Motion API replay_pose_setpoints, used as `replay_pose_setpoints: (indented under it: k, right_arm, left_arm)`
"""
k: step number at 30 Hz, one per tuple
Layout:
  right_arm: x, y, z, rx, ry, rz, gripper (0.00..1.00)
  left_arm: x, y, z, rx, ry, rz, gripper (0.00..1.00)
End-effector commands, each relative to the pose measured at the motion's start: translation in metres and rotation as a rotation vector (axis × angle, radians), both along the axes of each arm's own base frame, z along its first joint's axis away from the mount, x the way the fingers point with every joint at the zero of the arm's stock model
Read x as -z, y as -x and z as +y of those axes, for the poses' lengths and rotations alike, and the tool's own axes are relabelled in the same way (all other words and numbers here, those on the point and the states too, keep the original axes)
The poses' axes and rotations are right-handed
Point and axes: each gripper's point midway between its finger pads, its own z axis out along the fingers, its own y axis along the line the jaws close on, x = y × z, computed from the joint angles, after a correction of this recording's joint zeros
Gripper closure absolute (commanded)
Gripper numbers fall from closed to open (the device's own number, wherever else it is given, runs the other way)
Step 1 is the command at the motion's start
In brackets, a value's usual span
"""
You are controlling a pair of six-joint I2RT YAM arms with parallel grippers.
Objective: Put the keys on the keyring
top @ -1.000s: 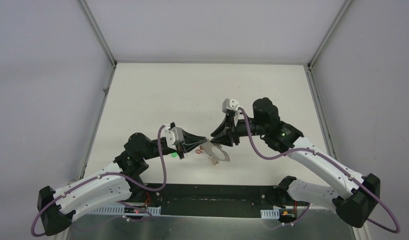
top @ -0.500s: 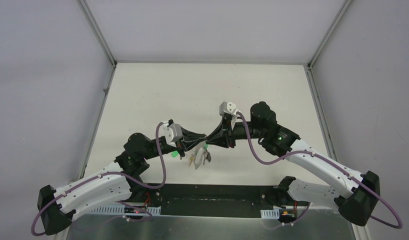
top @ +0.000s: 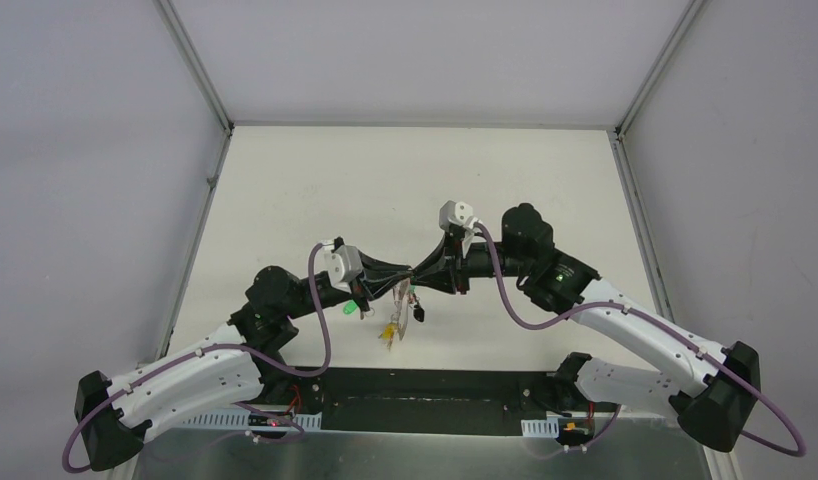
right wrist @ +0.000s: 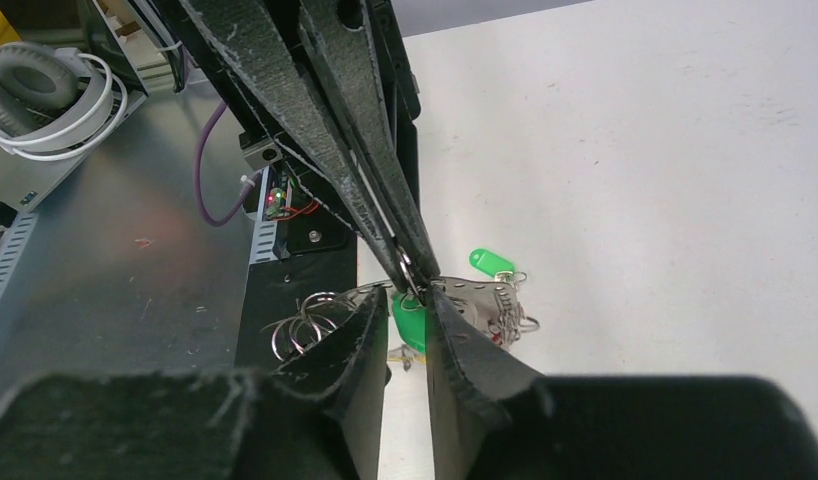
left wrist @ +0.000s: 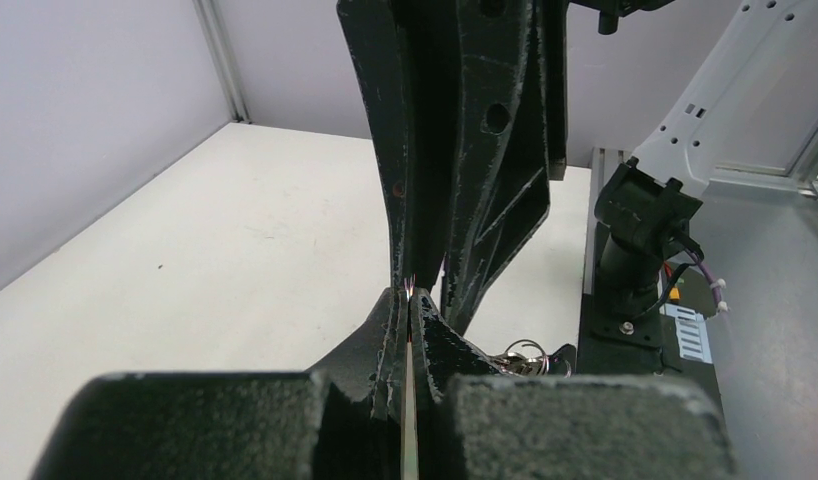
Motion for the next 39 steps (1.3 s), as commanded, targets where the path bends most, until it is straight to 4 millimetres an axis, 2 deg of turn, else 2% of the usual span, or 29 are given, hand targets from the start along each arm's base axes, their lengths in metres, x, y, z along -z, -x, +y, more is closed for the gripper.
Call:
replay_pose_setpoints:
  k: [1, 6, 14, 17, 19, 23, 28, 29, 31, 34, 39]
  right_arm:
    - [-0.021, 0.000, 0.008, -0.019, -0.073, -0.058, 0.81]
    - [-0.020, 0.000, 0.007, -0.024, -0.073, -0.072, 1.00]
    - [-0.016, 0.003, 0.003, -0.026, -0.070, -0.082, 1.00]
    - [-0.013, 0.002, 0.003, -0.015, -0.058, -0.072, 1.00]
    - [-0.010, 0.001, 0.002, -0.010, -0.048, -0.065, 1.00]
    - [-0.007, 0.003, 0.002, -0.020, -0.039, -0.056, 1.00]
    - [-0.007, 0.005, 0.002, -0.028, -0.038, -0.053, 1.00]
    - [-0.006, 0.005, 0.001, -0.027, -0.036, -0.052, 1.00]
    - [-0.007, 0.005, 0.001, -0.028, -0.037, -0.054, 1.00]
    - [-0.007, 0.005, 0.002, -0.033, -0.037, -0.055, 1.00]
    - [-0.005, 0.006, 0.001, -0.035, -0.029, -0.050, 1.00]
  left_arm:
    - [-0.036, 0.013, 0.000, 0.054, 0.092, -0.070, 1.00]
    - [-0.036, 0.017, 0.000, 0.074, 0.093, -0.071, 1.00]
    - [-0.034, 0.019, 0.008, 0.057, 0.094, -0.064, 1.00]
    - [-0.032, 0.020, 0.011, 0.049, 0.086, -0.063, 0.90]
    - [-0.031, 0.021, 0.013, 0.048, 0.074, -0.063, 0.87]
    - [-0.024, 0.023, 0.013, 0.057, 0.041, -0.059, 0.99]
    - [-0.016, 0.023, 0.010, 0.069, 0.004, -0.042, 1.00]
    - [-0.014, 0.023, 0.009, 0.073, -0.006, -0.034, 0.98]
    - [-0.010, 0.021, 0.009, 0.061, -0.036, -0.044, 0.85]
    - [-0.006, 0.020, 0.010, 0.055, -0.079, -0.046, 0.75]
    - [-0.001, 0.020, 0.009, 0.057, -0.120, -0.056, 0.76]
